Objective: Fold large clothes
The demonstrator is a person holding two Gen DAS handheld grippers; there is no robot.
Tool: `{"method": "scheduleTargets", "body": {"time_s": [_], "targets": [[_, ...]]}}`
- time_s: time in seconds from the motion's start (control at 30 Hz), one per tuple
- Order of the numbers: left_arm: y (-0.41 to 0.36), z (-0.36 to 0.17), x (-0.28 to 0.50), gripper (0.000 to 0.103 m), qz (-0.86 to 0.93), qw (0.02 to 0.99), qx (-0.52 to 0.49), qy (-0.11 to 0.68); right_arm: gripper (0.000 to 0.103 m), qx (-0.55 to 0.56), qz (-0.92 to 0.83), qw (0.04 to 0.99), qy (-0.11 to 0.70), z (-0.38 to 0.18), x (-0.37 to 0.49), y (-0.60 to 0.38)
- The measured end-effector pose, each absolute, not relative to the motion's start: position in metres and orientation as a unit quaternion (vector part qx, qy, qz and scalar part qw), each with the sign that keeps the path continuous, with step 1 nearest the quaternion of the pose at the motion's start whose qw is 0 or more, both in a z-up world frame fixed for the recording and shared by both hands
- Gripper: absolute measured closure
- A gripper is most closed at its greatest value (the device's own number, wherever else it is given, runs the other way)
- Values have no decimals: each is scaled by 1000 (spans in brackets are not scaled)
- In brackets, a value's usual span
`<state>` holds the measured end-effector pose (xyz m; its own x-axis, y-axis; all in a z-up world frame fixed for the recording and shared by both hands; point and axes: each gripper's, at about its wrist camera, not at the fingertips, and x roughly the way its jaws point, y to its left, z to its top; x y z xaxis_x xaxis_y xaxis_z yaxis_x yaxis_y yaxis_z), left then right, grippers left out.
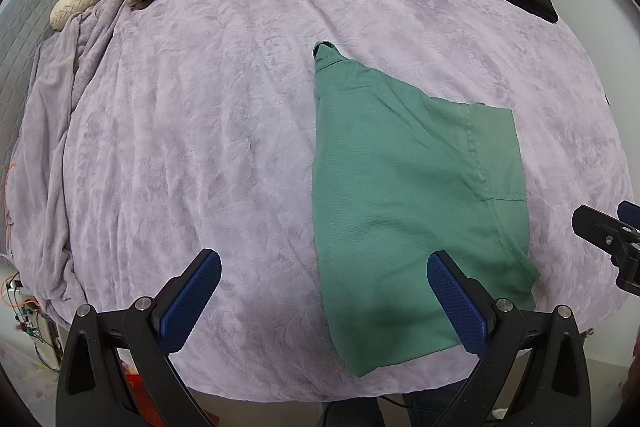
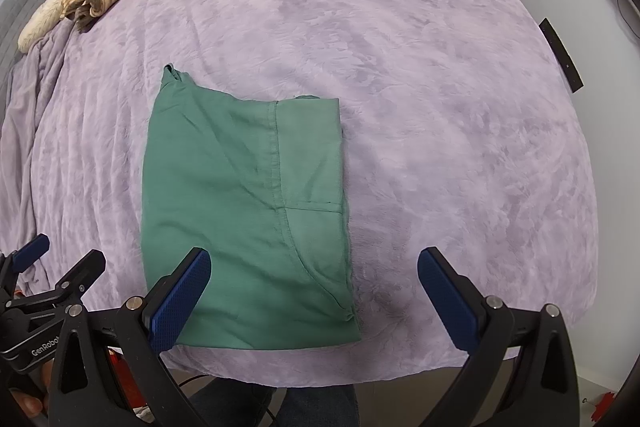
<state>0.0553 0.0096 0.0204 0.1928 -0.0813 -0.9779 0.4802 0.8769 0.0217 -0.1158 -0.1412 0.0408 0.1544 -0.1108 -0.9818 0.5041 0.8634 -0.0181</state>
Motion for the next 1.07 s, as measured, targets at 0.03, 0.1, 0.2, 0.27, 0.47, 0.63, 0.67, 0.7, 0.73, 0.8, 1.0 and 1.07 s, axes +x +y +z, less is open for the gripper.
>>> {"method": "scheduleTargets", "body": {"time_s": [0.03, 0.1, 0.2, 0.27, 0.47, 0.63, 0.67, 0.7, 0.73, 0.8, 1.0, 1.07], "targets": [[10, 20, 55, 0, -186, 755, 164, 607, 0, 160, -207, 743, 616, 41, -116, -142], [10, 20, 55, 0, -186, 755, 165, 607, 0, 160, -207, 743, 616, 41, -116, -141], [10, 20, 55, 0, -186, 755, 165, 607, 0, 160, -207, 743, 616, 41, -116, -141], [10, 20, 56, 0, -186, 755, 166, 607, 0, 160, -207, 743, 616, 41, -115, -142], [13, 22, 56, 0, -187, 756, 172, 603, 0, 160, -206, 743, 617, 41, -115, -143], [15, 23, 57, 0, -188, 755, 166, 606, 0, 158, -206, 741, 619, 39, -116, -140], [16, 23, 57, 0, -188, 756, 164, 606, 0, 158, -206, 741, 619, 39, -116, -140], [17, 23, 57, 0, -187, 757, 163, 605, 0, 158, -206, 741, 620, 38, -117, -139], [17, 24, 57, 0, -185, 759, 164, 603, 0, 159, -205, 740, 620, 38, -117, -140], [18, 25, 57, 0, -183, 761, 164, 600, 0, 160, -205, 740, 621, 37, -118, -140], [17, 26, 55, 0, -189, 761, 165, 598, 0, 160, -204, 739, 621, 37, -119, -141], [17, 25, 55, 0, -189, 759, 164, 601, 0, 159, -204, 739, 622, 37, -119, -142]]}}
